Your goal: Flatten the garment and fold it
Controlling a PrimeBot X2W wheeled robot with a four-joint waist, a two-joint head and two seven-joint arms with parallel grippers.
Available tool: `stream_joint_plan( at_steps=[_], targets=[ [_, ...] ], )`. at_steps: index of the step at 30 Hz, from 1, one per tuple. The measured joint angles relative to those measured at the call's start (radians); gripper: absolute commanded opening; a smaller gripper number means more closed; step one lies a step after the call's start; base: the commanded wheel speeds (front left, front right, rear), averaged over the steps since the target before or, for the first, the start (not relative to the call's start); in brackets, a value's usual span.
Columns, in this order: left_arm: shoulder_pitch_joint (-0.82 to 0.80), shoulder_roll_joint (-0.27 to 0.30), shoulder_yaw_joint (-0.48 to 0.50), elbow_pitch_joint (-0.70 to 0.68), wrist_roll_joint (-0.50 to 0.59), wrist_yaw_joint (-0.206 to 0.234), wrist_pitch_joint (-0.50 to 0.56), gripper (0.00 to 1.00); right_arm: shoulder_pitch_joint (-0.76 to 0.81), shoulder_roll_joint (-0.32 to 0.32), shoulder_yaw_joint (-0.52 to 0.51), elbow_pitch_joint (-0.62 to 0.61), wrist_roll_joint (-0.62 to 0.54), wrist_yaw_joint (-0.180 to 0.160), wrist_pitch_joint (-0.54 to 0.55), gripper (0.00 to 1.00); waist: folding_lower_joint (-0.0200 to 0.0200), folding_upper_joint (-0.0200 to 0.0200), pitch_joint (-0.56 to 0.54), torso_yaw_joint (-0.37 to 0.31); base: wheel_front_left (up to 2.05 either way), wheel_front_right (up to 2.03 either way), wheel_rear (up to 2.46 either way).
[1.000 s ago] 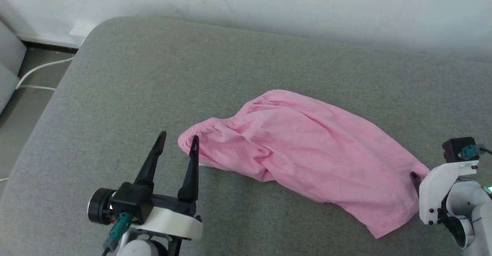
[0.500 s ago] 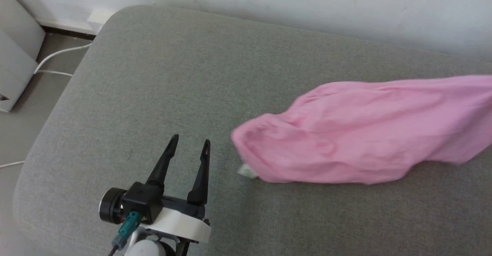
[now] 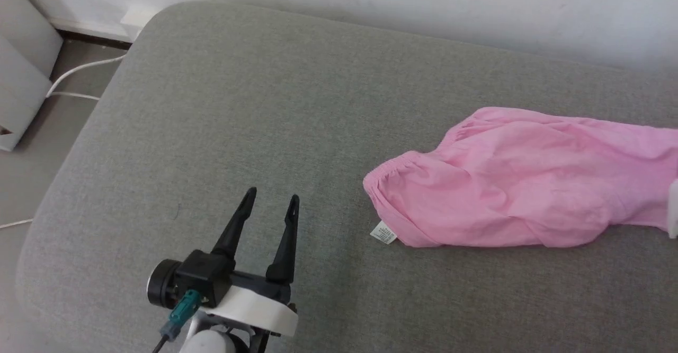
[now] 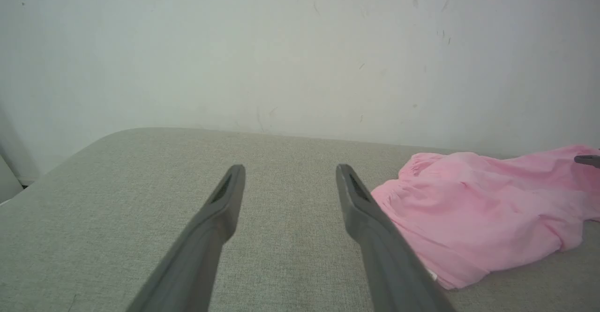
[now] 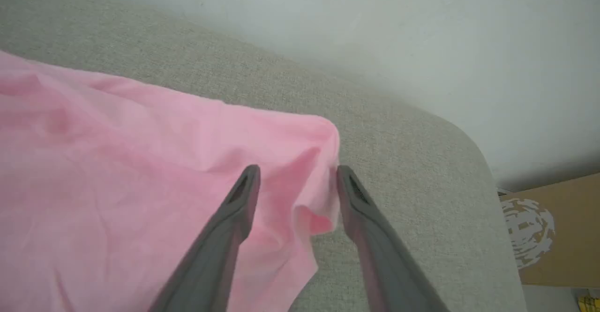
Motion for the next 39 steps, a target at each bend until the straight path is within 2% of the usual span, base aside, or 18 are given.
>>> stream_joint_plan(
  at_steps=[7, 11, 17, 23, 29, 32, 35, 39],
  targets=[
    [-0.002, -0.001, 0.002, 0.044, -0.054, -0.003, 0.0, 1.0, 0.003, 0.072, 0.095, -0.041, 0.073, 0.0, -0.175, 1.0, 0.0, 0.0, -0.028, -0.055, 0.0, 0.0, 0.0],
    [-0.006, -0.002, -0.002, 0.08, -0.081, -0.01, 0.0, 1.0, 0.047, 0.119, 0.163, -0.144, 0.16, 0.0, -0.27, 1.0, -0.0001, 0.0, -0.049, -0.098, 0.0, 0.0, 0.0],
    [-0.03, -0.002, -0.01, 0.184, -0.098, -0.01, 0.003, 1.0, 0.212, 0.186, 0.218, -0.323, 0.265, 0.0, -0.392, 1.0, -0.0002, 0.0, -0.074, -0.172, 0.0, 0.0, 0.0],
    [-0.085, 0.003, -0.01, 0.293, -0.129, -0.01, 0.142, 1.0, 0.385, 0.251, 0.231, -0.424, 0.321, 0.0, -0.465, 1.0, -0.0002, 0.0, -0.088, -0.248, 0.0, 0.0, 0.0],
    [-0.183, 0.023, 0.008, 0.334, -0.167, -0.003, 0.306, 1.0, 0.427, 0.265, 0.242, -0.441, 0.316, -0.001, -0.474, 1.0, -0.0002, 0.0, -0.081, -0.321, 0.0, 0.0, 0.0],
    [-0.227, 0.038, 0.016, 0.363, -0.168, 0.03, 0.389, 1.0, 0.426, 0.266, 0.25, -0.445, 0.303, -0.001, -0.477, 1.0, -0.0002, 0.0, -0.069, -0.35, 0.0, 0.0, 0.0],
    [-0.246, 0.063, 0.017, 0.402, -0.138, 0.089, 0.46, 1.0, 0.425, 0.267, 0.257, -0.446, 0.295, -0.001, -0.477, 1.0, -0.0001, 0.0, -0.051, -0.369, 0.0, 0.0, 0.0],
    [-0.26, 0.077, 0.018, 0.43, -0.109, 0.138, 0.475, 1.0, 0.421, 0.269, 0.267, -0.444, 0.29, -0.001, -0.478, 1.0, -0.0001, 0.0, -0.026, -0.387, 0.0, 0.0, 0.0]
  ],
)
